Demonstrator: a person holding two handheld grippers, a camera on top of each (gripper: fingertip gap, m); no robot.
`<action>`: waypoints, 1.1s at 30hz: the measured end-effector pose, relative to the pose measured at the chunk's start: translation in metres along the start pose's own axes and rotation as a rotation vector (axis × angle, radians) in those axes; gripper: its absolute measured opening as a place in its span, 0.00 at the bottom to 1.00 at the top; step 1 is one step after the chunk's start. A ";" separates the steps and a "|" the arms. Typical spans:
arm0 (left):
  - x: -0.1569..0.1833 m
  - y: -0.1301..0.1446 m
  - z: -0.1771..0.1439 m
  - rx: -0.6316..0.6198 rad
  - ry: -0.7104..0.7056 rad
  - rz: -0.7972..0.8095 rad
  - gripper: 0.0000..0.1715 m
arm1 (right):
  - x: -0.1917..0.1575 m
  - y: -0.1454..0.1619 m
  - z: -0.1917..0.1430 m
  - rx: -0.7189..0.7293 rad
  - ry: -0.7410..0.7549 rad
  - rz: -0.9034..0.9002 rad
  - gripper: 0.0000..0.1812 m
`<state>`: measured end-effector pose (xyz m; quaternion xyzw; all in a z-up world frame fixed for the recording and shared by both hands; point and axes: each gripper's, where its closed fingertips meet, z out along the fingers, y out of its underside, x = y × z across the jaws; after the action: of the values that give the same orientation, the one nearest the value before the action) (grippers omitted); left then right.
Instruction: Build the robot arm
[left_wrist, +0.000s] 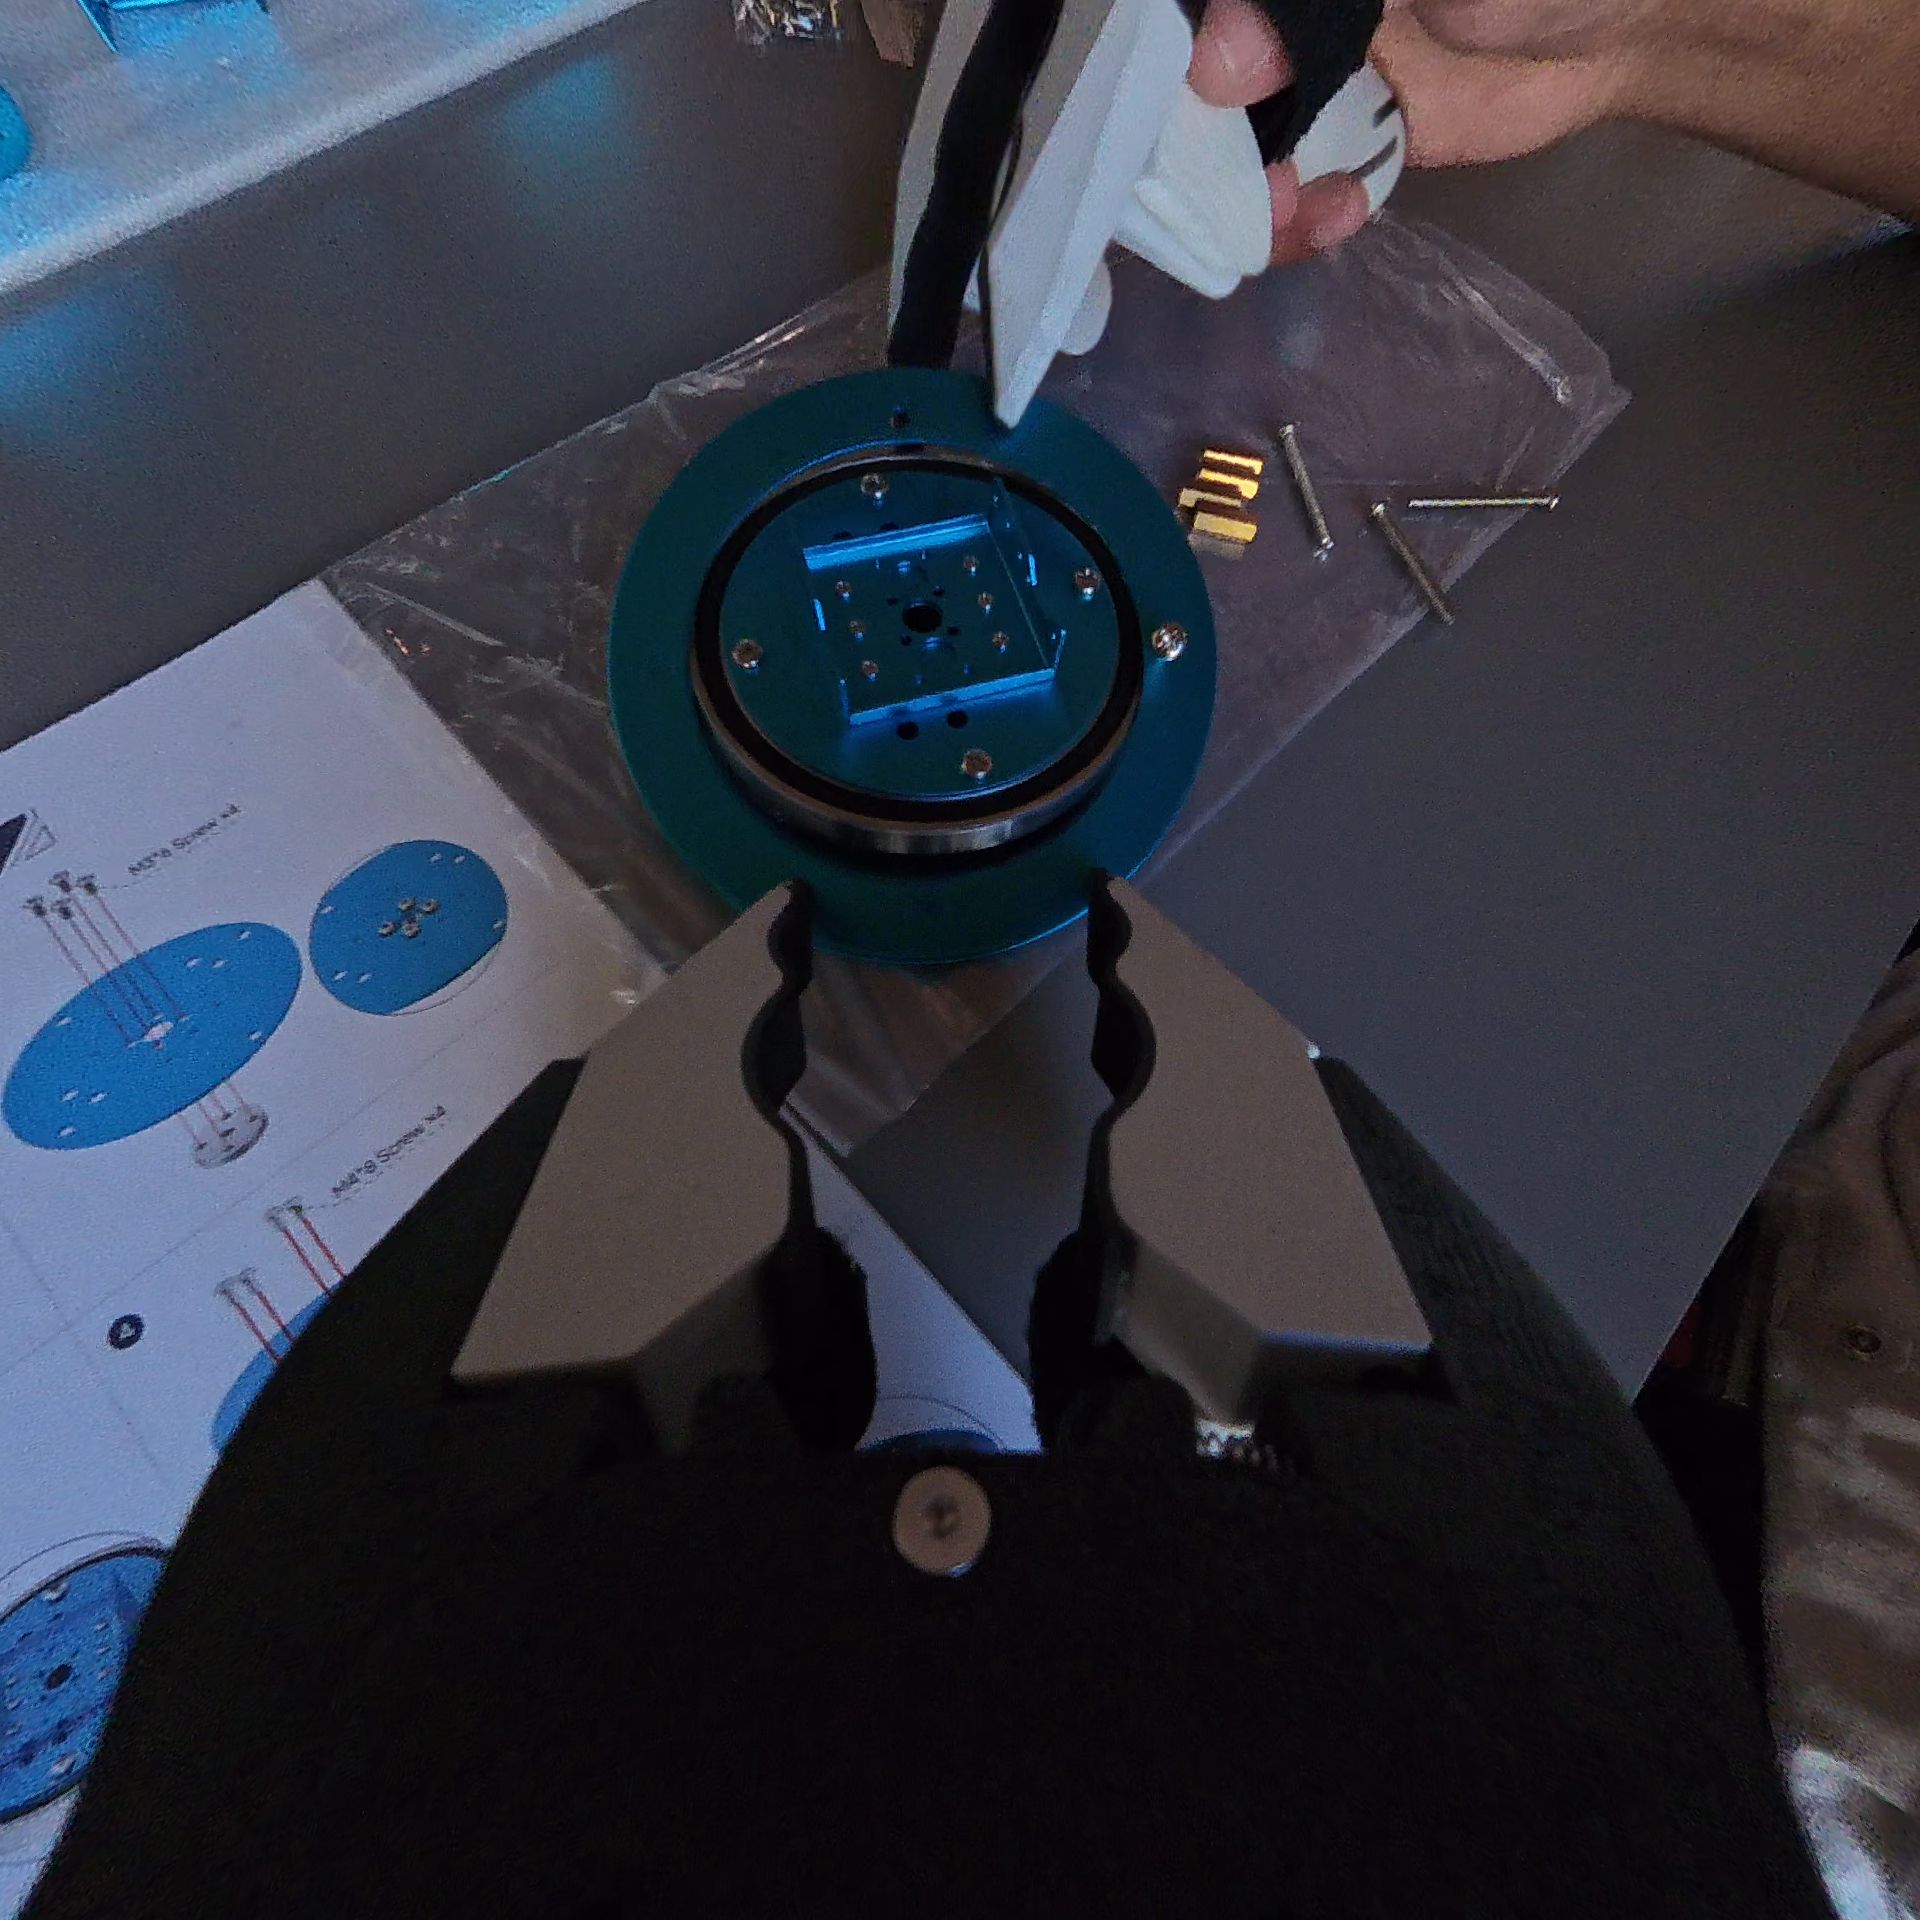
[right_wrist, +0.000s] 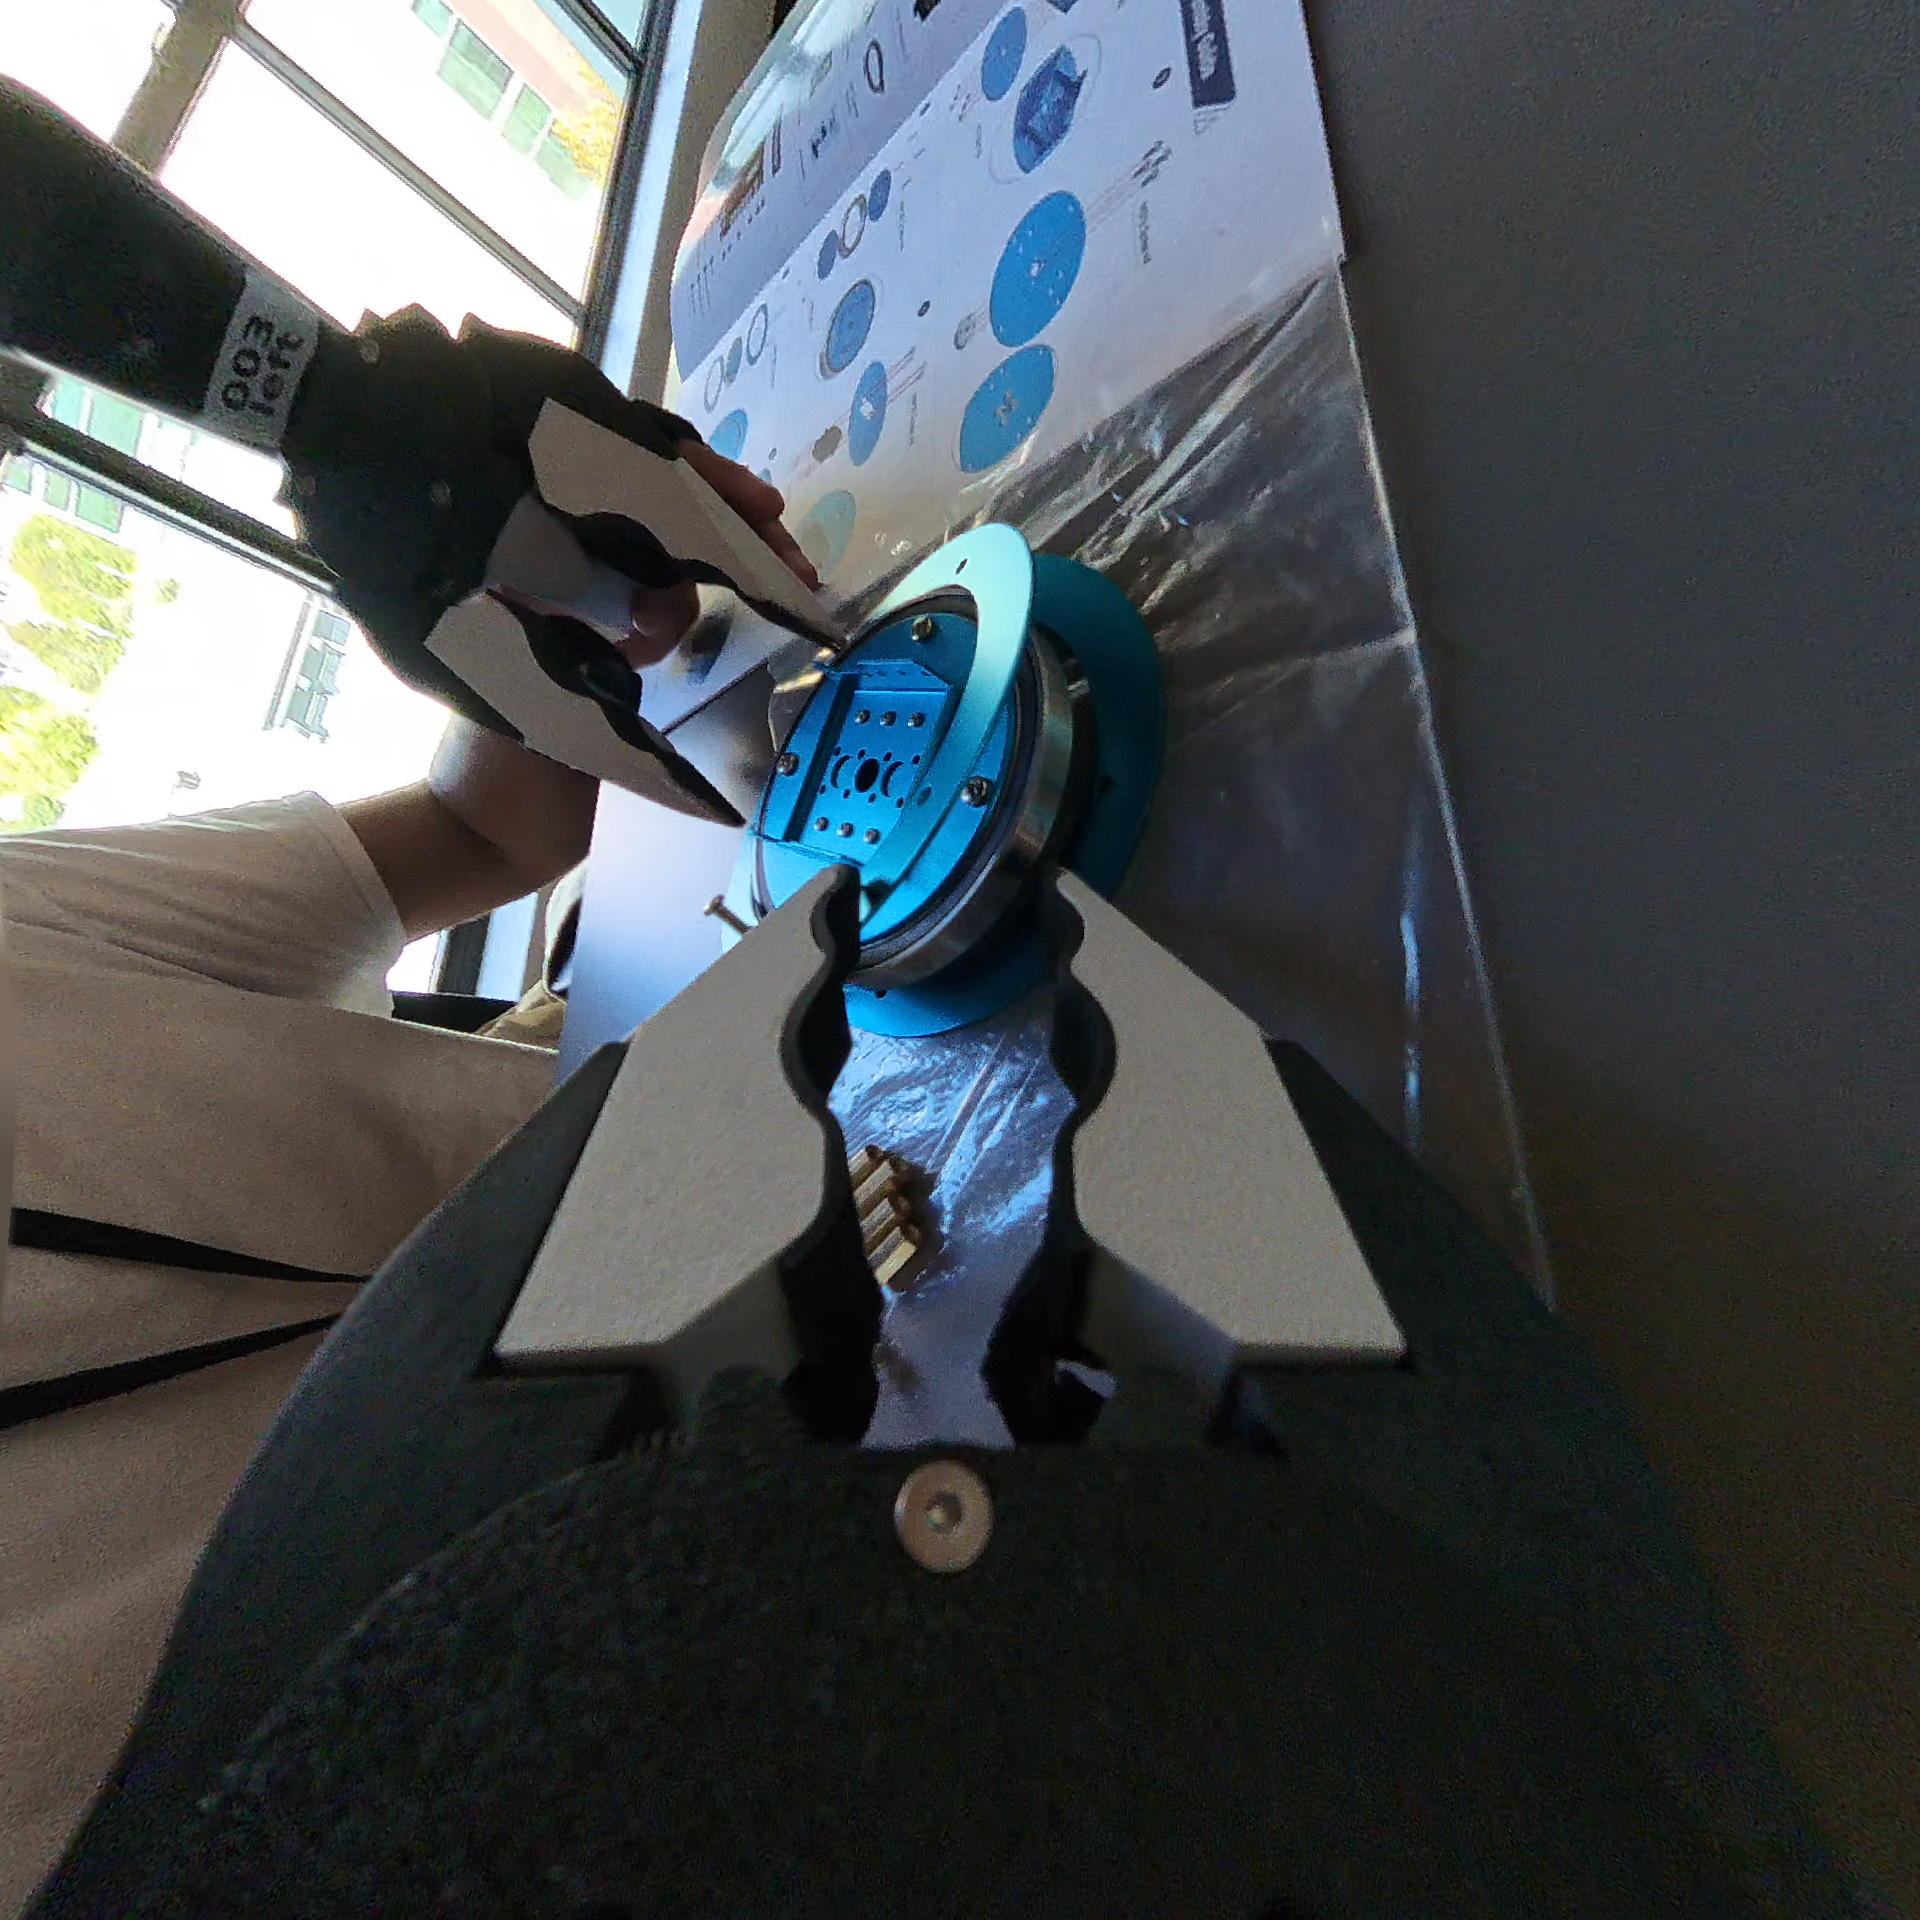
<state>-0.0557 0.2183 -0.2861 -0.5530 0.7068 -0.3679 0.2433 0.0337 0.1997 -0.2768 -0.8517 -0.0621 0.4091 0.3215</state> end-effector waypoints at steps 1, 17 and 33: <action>-0.001 0.000 0.000 0.002 -0.004 -0.004 0.31 | -0.002 0.001 -0.002 -0.001 -0.020 0.037 0.16; 0.007 -0.004 -0.016 0.070 -0.259 0.112 0.27 | -0.001 -0.005 -0.016 0.062 -0.096 0.171 0.04; 0.006 0.003 -0.003 0.006 -0.193 0.009 0.28 | -0.014 0.029 0.000 -0.147 0.041 -0.488 0.50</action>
<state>-0.0616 0.2134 -0.2860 -0.5818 0.6815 -0.3140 0.3138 0.0200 0.1722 -0.2853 -0.8407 -0.2888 0.2967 0.3491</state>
